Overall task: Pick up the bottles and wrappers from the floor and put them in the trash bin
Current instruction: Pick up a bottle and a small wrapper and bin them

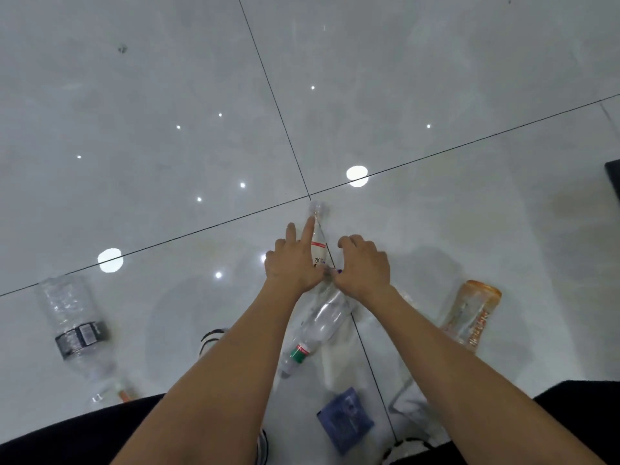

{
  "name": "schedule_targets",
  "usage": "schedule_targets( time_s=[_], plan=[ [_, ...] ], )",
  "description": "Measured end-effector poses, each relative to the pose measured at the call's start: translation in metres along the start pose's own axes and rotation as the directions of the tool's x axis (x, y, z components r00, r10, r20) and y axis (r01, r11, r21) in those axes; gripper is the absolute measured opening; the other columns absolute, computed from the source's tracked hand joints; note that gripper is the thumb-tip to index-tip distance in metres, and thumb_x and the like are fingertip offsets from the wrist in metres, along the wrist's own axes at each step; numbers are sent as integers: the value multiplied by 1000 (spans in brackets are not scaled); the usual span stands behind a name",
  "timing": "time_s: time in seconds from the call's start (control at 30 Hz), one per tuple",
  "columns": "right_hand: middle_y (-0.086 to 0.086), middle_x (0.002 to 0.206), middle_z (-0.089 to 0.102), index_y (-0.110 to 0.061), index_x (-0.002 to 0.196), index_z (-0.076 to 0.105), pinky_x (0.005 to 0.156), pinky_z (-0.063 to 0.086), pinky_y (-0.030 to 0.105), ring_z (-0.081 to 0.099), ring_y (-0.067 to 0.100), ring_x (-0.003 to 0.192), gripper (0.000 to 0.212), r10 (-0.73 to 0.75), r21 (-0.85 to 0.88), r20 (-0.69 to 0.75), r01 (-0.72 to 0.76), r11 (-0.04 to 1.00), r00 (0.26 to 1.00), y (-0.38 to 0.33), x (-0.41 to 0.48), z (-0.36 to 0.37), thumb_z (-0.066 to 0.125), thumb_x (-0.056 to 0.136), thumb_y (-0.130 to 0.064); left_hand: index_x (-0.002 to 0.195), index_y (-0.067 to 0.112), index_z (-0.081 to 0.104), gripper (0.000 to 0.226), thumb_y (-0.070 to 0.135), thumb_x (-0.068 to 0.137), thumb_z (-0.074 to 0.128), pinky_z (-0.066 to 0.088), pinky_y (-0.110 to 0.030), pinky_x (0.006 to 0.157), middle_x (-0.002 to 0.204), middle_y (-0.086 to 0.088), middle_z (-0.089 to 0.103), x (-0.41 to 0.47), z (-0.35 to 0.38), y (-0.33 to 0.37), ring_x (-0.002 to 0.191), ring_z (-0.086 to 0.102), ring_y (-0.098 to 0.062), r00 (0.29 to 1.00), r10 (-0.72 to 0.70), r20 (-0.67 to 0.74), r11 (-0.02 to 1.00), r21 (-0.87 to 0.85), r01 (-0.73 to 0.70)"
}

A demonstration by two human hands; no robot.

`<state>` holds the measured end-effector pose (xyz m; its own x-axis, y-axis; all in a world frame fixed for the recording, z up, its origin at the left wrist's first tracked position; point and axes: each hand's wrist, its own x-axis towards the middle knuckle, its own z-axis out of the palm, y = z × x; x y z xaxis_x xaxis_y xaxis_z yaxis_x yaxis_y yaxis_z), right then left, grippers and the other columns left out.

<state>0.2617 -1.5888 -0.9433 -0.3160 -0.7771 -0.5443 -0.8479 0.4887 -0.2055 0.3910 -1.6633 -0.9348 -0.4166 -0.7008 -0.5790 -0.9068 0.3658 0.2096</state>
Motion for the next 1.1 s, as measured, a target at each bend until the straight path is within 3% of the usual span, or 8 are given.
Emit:
schedule_targets(
  time_s=[0.1,0.23,0.43,0.6,0.77,0.93,1.1],
  plan=[
    [4,126,53,-20,127,51,85,48,40,52,28,116,57,67,83,71,-73,994,995,-3,15,17,69,84,-50,156,39,-6,104,50,83,68,48,-44,83,157,-11,13,15,16,-6,117,51,-38,1000,-10,-3,997,-79,10],
    [6,118,50,-18,118,53,78,51,38,55,29,108,44,98,163,127,-118,980,987,-11,32,33,74,81,-31,154,43,-10,105,43,85,68,56,-46,79,132,-15,36,25,38,-16,96,60,-37,1000,-10,28,983,-180,15],
    [5,106,64,-16,100,65,74,52,32,64,30,94,18,133,207,130,-158,966,983,-15,32,45,61,83,-11,154,45,-15,102,41,89,65,56,-47,76,122,-18,42,22,45,-20,91,60,-38,1000,0,4,974,-226,1],
    [5,100,66,-13,97,65,68,51,34,63,30,88,18,113,299,-62,-90,950,992,-15,12,23,54,86,-4,153,46,-14,102,41,89,65,57,-47,73,119,-17,43,4,20,-22,85,61,-36,998,-2,-55,968,-252,-12],
    [1,94,66,-18,92,63,70,54,37,65,25,84,9,42,357,-257,54,932,965,-26,-15,-52,61,88,-10,154,47,-12,100,43,89,65,49,-37,63,116,-13,42,-22,-63,-12,73,51,-27,979,38,-202,966,-245,-89],
    [-6,91,66,-20,95,63,72,53,33,63,15,82,11,20,457,-511,253,853,859,-38,-43,-157,67,89,-12,154,47,-12,98,50,90,62,52,-38,65,117,-12,43,-58,-161,4,78,54,-27,929,110,-355,979,-124,-163],
    [-11,84,62,-24,89,61,70,52,27,59,5,78,14,19,478,-625,364,799,780,-43,-64,-216,67,87,-11,154,49,-9,97,50,90,63,41,-33,64,110,-4,38,-93,-224,1,73,49,-26,859,54,-510,979,-143,-147]
  ],
)
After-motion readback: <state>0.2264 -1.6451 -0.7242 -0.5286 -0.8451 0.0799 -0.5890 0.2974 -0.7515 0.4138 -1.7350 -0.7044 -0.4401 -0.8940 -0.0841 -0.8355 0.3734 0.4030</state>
